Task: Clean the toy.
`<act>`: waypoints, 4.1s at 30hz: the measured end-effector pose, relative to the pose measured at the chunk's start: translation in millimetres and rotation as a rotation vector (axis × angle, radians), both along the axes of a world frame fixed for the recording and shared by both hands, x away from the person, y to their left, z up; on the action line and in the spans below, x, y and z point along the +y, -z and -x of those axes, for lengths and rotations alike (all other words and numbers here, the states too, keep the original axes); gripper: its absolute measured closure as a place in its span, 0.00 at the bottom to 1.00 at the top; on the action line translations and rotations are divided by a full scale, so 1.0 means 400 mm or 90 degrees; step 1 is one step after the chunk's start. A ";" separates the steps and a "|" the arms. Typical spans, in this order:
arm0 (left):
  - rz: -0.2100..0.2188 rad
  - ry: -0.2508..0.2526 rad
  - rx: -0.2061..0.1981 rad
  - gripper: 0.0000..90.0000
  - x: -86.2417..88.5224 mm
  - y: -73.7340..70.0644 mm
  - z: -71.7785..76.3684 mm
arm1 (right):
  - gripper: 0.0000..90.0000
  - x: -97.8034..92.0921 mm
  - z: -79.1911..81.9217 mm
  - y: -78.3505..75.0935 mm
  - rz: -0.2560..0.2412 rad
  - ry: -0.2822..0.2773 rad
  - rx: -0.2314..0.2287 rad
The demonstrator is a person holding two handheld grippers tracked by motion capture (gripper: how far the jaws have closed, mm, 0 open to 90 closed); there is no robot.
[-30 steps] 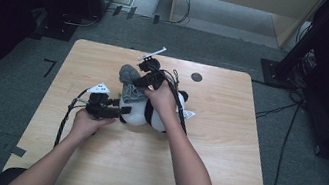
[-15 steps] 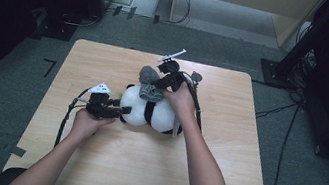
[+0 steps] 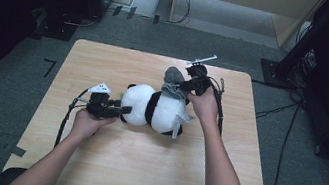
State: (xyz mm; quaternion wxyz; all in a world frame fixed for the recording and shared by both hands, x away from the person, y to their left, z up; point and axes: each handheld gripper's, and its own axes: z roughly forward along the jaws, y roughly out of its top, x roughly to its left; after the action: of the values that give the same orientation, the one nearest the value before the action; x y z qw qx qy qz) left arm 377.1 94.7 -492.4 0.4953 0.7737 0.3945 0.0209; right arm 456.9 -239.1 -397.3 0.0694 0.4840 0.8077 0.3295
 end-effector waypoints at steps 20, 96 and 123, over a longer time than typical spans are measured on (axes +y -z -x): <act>-0.007 0.001 0.001 0.62 0.001 -0.007 0.005 | 0.85 -0.126 0.012 0.041 -0.020 0.094 -0.013; -0.017 -0.007 0.010 0.67 0.002 -0.021 0.011 | 0.84 0.044 0.188 -0.031 -0.030 -0.067 -0.106; -0.013 -0.013 0.007 0.68 0.002 -0.020 0.014 | 0.85 -0.169 0.229 0.036 -0.073 0.049 -0.103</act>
State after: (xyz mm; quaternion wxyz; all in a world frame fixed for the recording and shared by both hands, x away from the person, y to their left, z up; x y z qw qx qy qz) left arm 371.4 95.6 -484.2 0.4846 0.7751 0.4047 0.0254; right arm 365.1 -306.5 -411.9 0.1191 0.4895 0.7604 0.4099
